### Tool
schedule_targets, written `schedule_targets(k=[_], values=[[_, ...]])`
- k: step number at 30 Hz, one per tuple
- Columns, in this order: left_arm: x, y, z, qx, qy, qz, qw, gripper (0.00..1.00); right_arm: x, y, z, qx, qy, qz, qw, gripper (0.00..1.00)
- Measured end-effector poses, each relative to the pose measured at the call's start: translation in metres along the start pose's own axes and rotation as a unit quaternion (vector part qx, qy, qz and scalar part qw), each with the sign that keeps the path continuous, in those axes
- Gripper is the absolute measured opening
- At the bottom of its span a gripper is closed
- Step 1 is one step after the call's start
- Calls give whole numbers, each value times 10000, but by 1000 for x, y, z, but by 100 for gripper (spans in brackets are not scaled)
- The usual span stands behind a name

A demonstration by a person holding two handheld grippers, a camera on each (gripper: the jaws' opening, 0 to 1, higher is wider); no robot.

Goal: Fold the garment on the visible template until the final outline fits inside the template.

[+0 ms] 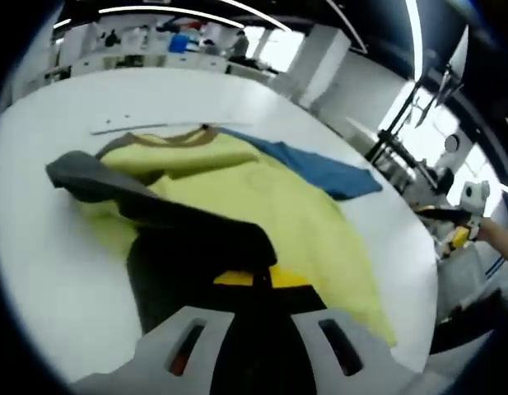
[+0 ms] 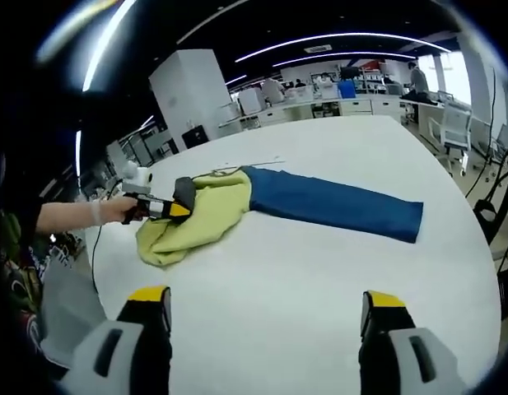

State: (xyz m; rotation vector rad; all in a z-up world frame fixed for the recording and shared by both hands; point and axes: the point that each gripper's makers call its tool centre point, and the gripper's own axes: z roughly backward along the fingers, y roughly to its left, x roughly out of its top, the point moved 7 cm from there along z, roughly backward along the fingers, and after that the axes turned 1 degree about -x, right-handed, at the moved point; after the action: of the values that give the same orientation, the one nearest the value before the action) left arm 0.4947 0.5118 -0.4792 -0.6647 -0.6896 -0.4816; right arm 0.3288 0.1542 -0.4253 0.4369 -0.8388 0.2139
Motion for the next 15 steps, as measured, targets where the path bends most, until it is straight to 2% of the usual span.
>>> schedule_targets(k=[3, 9, 12, 15], values=[[2, -5, 6, -47, -79, -49, 9999, 12, 0, 1, 0, 11, 19, 14, 10000, 97], [8, -10, 30, -119, -375, -80, 9992, 19, -1, 2, -2, 48, 14, 5, 10000, 97], [15, -7, 45, -59, -553, -174, 9983, 22, -2, 5, -4, 93, 31, 16, 10000, 97], [22, 2, 60, -5, -766, -29, 9971, 28, -2, 8, -6, 128, 24, 17, 9999, 97]])
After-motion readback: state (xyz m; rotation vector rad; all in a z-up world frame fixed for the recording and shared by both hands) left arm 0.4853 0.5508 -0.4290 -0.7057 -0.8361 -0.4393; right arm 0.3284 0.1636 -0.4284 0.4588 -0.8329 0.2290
